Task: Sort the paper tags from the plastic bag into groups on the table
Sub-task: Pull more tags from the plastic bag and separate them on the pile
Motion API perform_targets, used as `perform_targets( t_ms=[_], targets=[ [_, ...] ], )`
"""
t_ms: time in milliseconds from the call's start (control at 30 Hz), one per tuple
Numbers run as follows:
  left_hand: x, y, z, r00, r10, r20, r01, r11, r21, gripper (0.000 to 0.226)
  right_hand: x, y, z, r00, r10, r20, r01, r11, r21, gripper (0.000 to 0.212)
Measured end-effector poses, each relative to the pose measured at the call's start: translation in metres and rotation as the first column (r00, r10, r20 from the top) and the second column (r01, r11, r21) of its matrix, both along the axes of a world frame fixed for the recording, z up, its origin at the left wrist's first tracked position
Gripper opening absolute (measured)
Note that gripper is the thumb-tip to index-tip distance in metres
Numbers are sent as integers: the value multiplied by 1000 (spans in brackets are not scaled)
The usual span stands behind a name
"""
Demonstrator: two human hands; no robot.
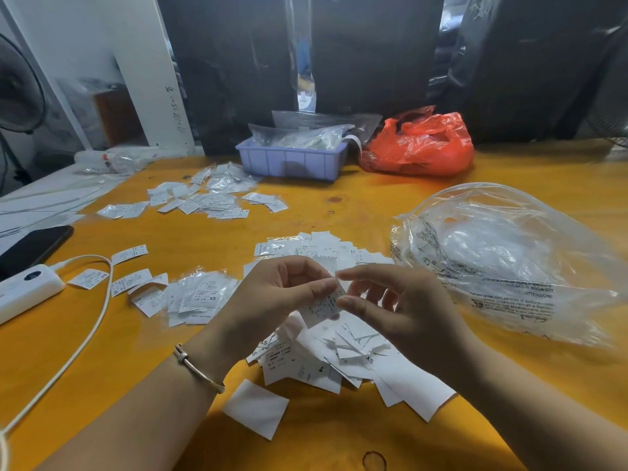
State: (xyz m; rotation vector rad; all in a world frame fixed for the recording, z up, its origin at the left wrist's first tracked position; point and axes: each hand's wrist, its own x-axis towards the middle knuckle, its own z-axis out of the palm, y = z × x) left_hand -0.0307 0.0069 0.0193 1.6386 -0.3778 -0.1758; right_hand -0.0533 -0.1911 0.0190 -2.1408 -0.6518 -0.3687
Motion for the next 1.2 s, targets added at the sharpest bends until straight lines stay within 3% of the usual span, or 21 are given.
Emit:
perform_targets(
  t_ms=[133, 300, 833, 933, 1033, 1133, 1200],
  targets=[
    [0, 1, 0, 1000, 4, 0, -4, 1000, 4, 23, 2, -2, 0, 991, 45, -127, -23, 984, 175, 37],
    [1, 3, 0, 999, -44, -15, 45, 995, 85, 16, 3, -3, 1, 986, 63, -155, -15, 955, 297, 32],
    [8, 15, 0, 994, -60, 96, 36, 972, 233, 9, 6, -5, -4, 976, 86, -202, -23, 956, 293, 18],
    [14, 27, 3, 997, 38, 71, -53, 973, 226, 9, 8, -8, -3, 976, 51, -210, 13, 957, 291, 18],
    [28, 51, 3, 967, 248, 50, -252, 929, 272, 10, 11, -13, -4, 968, 30, -248, 36, 966, 257, 16],
    [41, 80, -3, 855, 501, 131, -513, 781, 356, 11, 13, -16, -4, 965, 15, -263, 46, 973, 227, 16],
    [47, 97, -8, 801, 575, 163, -583, 692, 425, 14, 14, -15, -4, 967, 6, -253, 50, 975, 215, 16]
  ],
)
